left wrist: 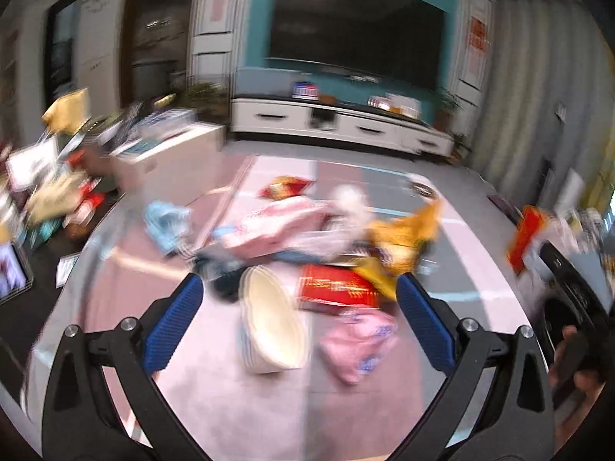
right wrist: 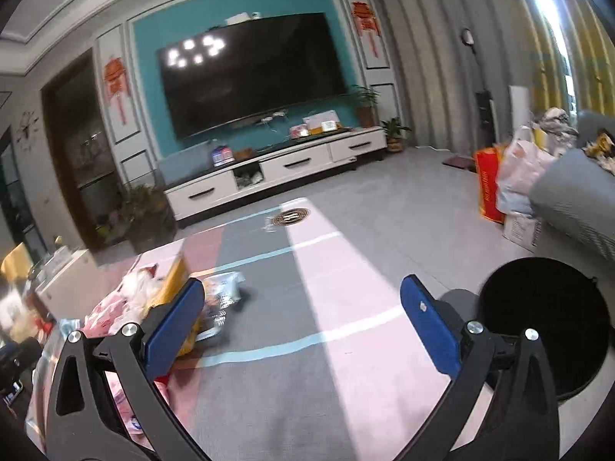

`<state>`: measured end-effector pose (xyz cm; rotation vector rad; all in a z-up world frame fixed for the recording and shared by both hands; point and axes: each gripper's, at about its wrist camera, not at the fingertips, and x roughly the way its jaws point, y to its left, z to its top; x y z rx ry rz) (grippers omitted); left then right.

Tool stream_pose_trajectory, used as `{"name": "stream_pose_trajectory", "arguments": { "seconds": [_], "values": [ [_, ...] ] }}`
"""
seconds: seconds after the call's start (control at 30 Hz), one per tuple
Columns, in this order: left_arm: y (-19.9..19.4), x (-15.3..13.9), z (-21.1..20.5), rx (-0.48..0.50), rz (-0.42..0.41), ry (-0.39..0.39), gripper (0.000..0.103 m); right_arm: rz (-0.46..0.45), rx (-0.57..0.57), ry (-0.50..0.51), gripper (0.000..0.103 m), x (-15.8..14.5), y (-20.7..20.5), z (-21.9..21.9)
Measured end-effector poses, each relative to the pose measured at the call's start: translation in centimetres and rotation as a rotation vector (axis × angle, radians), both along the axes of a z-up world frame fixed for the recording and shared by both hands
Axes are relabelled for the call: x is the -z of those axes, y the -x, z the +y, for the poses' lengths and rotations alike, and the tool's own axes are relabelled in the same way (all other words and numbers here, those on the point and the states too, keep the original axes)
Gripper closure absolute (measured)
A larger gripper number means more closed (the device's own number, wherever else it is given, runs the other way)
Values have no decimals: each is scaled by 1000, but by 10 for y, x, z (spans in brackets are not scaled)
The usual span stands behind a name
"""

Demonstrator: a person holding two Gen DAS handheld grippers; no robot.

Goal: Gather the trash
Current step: 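Move both grippers back from the bin toward the cluttered table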

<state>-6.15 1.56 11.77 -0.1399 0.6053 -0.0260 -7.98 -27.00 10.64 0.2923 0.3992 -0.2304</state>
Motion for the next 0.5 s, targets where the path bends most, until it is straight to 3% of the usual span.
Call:
{"name": "stream_pose_trajectory", "arguments": {
  "seconds": [0.1,0.27,0.4,0.5],
  "values": [
    [-2,11,23,-12,28,68,3,23,-64,22,3,9,-7,23],
    [-6,17,34,-43,32,38,3,75,-161,142,3,25,-16,68],
    [-10,22,40,-51,49,71,3,82,-207,259,3,32,-16,91],
    [-10,24,45,-53,52,101,3,101,-224,289,3,37,-18,98]
  ]
}}
